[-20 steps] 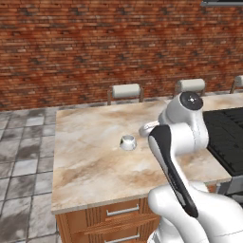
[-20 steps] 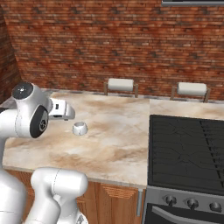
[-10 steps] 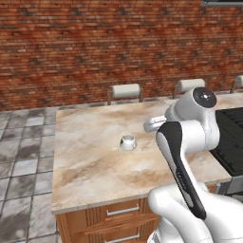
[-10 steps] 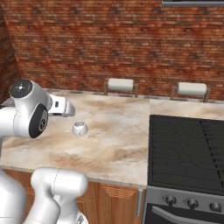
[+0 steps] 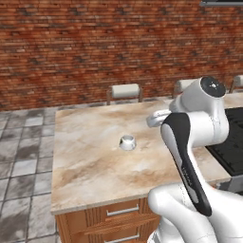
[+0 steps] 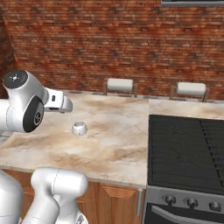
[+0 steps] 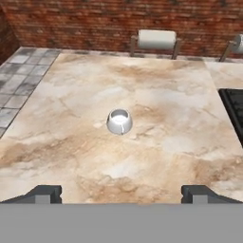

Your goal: Clear the mugs and bowl far away from the sink.

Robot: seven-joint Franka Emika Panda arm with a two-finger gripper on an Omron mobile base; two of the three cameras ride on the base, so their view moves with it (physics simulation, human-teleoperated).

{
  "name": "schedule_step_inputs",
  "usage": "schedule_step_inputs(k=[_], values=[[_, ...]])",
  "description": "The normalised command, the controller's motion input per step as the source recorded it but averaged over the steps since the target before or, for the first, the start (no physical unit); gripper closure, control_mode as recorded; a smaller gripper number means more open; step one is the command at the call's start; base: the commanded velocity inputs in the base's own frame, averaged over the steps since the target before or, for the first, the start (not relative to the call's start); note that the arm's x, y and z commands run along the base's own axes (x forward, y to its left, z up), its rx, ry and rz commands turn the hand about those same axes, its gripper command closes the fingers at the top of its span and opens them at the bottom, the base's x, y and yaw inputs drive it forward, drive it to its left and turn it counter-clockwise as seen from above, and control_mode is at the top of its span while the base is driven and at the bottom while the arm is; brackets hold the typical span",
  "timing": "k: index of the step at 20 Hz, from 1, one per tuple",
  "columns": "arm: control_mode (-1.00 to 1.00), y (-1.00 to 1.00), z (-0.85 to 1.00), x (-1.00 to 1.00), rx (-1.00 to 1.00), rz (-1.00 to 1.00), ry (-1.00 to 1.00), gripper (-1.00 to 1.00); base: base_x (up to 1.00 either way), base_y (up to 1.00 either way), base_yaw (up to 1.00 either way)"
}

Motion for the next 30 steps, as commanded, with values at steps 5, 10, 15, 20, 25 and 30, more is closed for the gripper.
schedule_step_inputs(k=[5, 10, 15, 20, 25, 30], values=[[1.0, 0.0, 0.0, 0.0, 0.0, 0.0, 0.0, -1.0, -0.64, -0.32, -0.43], [1.0, 0.0, 0.0, 0.0, 0.0, 0.0, 0.0, -1.0, -0.22, -0.04, -0.8], [1.0, 0.0, 0.0, 0.0, 0.0, 0.0, 0.0, -1.0, -0.08, 0.0, -0.97], [1.0, 0.0, 0.0, 0.0, 0.0, 0.0, 0.0, -1.0, 0.0, 0.0, -1.0], [1.0, 0.0, 0.0, 0.0, 0.0, 0.0, 0.0, -1.0, -0.02, -0.05, -0.95], [1.0, 0.0, 0.0, 0.0, 0.0, 0.0, 0.0, -1.0, -0.04, -0.09, -0.9]])
